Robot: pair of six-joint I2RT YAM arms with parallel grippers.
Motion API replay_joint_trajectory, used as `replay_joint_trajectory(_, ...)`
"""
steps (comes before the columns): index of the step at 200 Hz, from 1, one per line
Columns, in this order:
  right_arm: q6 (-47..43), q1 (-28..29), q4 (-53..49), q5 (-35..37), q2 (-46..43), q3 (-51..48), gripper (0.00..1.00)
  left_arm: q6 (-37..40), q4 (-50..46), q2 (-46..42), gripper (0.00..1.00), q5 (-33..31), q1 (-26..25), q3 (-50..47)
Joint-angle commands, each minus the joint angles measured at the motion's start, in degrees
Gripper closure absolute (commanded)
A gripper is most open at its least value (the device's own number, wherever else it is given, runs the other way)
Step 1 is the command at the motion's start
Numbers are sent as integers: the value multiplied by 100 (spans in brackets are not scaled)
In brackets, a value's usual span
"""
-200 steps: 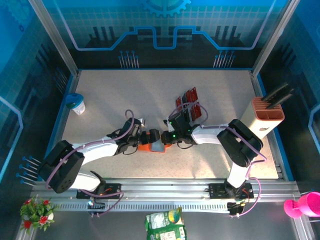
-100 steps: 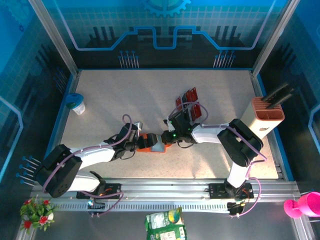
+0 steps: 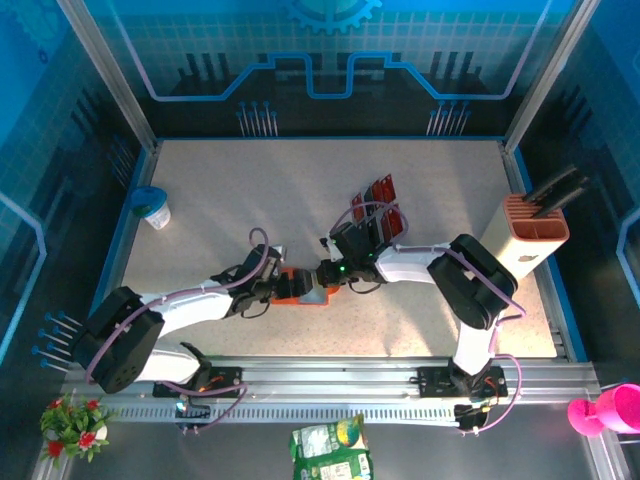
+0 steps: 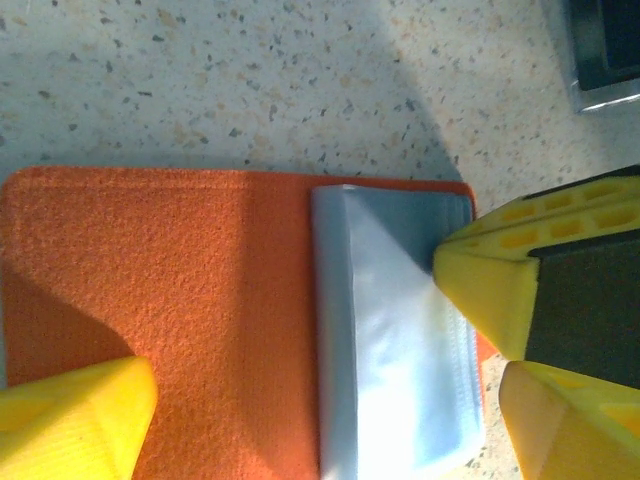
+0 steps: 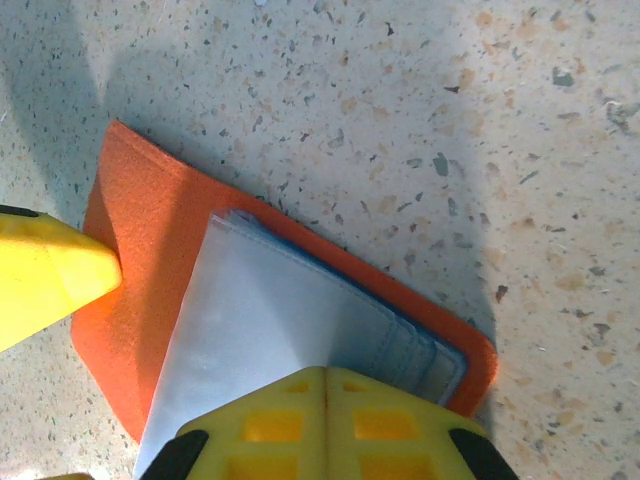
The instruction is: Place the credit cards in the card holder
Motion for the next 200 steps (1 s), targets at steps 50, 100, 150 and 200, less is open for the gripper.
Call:
replay_joint_trajectory(50,65,59,-259,-24,183,33,100,395,-926,305,15,-444,-139,211)
replay_joint_trajectory(100,147,149,-187,-111,319,170,100,530,-1066,363,17,-637,-211,286)
replay_joint_trajectory(150,200,148,-118,-129,301,125,100,634,-1090,457,27,-712,-238,301)
replay_joint_trajectory(200,312,61,20,-214,34,-30,100,651,-976,606,38,-644,-254,284)
